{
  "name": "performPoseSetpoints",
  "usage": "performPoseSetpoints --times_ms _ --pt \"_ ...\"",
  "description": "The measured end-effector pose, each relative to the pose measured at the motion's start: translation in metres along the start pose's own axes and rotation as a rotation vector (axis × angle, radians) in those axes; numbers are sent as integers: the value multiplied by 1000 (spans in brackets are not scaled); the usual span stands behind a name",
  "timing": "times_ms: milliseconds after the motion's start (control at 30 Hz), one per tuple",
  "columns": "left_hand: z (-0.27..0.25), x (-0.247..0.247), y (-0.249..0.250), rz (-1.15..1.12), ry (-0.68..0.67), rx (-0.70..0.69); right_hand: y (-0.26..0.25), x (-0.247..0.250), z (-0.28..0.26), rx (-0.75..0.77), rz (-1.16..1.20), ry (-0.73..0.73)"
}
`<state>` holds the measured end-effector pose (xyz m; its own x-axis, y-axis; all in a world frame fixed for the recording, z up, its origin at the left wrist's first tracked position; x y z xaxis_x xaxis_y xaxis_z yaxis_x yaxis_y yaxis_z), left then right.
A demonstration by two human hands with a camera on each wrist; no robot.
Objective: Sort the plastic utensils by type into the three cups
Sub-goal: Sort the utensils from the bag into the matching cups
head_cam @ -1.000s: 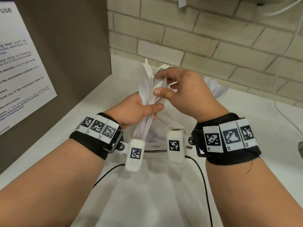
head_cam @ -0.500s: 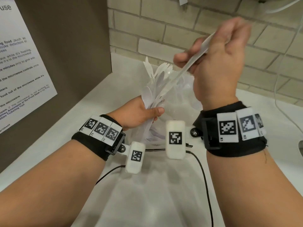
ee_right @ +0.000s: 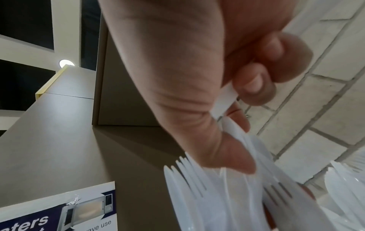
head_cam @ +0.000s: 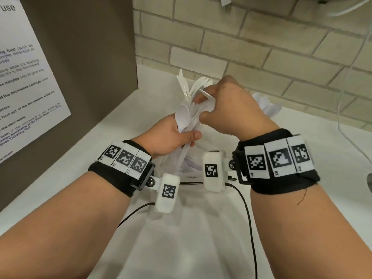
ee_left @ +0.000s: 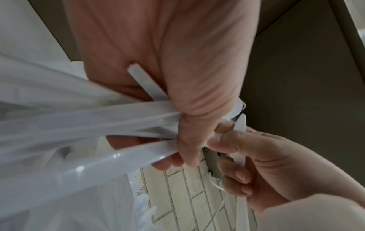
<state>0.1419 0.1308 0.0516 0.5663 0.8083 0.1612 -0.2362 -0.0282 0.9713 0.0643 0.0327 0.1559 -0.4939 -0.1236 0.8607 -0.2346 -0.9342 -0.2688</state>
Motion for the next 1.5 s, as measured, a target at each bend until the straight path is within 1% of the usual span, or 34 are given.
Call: performPoseSetpoints --times_ms 67,167,233,467,600,733,833,967,1000,1100,1200,1300,1367,1500 --pt "1 1 0 25 4 -11 1 -3 1 -4 6 25" --pt "1 0 -2 15 9 2 3 -8 3 11 34 23" --pt "-1 0 -4 17 -5 11 6 -8 4 10 79 30" --pt "-3 -2 -4 -25 -48 42 13 -9 6 0 276 124" --pt "-6 -5 -2 -62 -98 74 13 -8 6 -86 450 207" --pt "-5 -4 -3 -75 -104 82 14 -3 9 -155 602 314" --pt "-5 -3 -4 -92 -91 87 15 -6 9 -197 658 274" --pt "-6 -4 -4 -122 -97 75 12 -10 7 -177 620 192" --pt "-5 -5 -5 -136 -94 85 11 -10 7 -176 618 192" --pt "-6 -6 -6 -199 -104 120 10 -4 8 -197 673 303" --pt "-8 -5 -7 -236 -130 112 13 7 9 -284 869 417" --pt "-8 -7 -5 -203 -137 92 12 18 9 -324 979 463" --pt "-8 -8 -3 -194 -148 85 11 16 9 -311 985 424" --pt "-9 -10 0 -236 -174 74 7 -3 5 -254 865 195"
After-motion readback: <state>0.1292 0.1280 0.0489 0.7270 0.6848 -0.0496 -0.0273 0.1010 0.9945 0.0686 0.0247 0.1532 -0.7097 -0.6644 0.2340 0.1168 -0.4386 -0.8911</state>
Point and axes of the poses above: each hand's wrist, its own z-axis towards the middle knuckle, its own x-axis out of the back of the hand, y = z × x, the point moved 3 cm from there along z, towards the middle knuckle, and after that the axes turned 15 degrees about y, right-handed, at the moved point
